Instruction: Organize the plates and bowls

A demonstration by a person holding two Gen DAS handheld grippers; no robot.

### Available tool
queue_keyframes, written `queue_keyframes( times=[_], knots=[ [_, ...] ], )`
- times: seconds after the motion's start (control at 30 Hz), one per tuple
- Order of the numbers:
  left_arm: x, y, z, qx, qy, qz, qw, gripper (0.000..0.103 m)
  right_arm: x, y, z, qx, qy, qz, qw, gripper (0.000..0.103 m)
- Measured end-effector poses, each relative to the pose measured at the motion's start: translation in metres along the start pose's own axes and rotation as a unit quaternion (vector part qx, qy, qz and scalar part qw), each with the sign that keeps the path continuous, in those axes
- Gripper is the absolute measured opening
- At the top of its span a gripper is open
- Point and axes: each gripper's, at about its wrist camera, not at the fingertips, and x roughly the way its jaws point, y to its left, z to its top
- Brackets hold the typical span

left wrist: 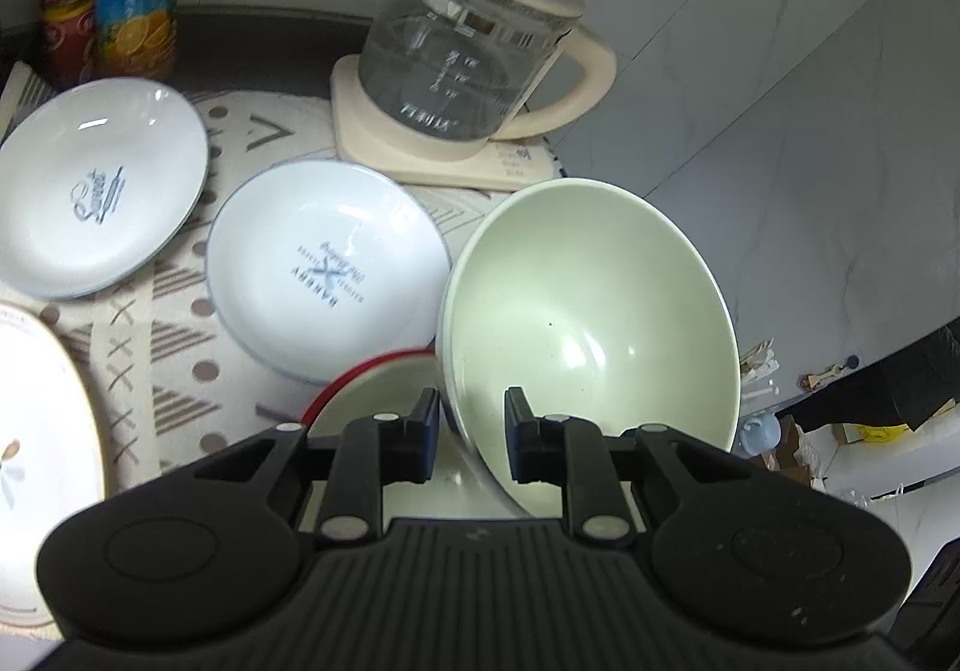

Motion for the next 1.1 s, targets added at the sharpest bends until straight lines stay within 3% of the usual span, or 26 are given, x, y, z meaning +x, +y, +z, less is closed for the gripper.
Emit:
queue_keyframes(
  times=[1.1],
  knots=[
    [0.001,0.041,-0.052,-0.055,0.05,0.008,0.9972,0.02,-0.003,0.005,-0.054,-0.038,0.054,-0.029,0.997,0.024]
  ],
)
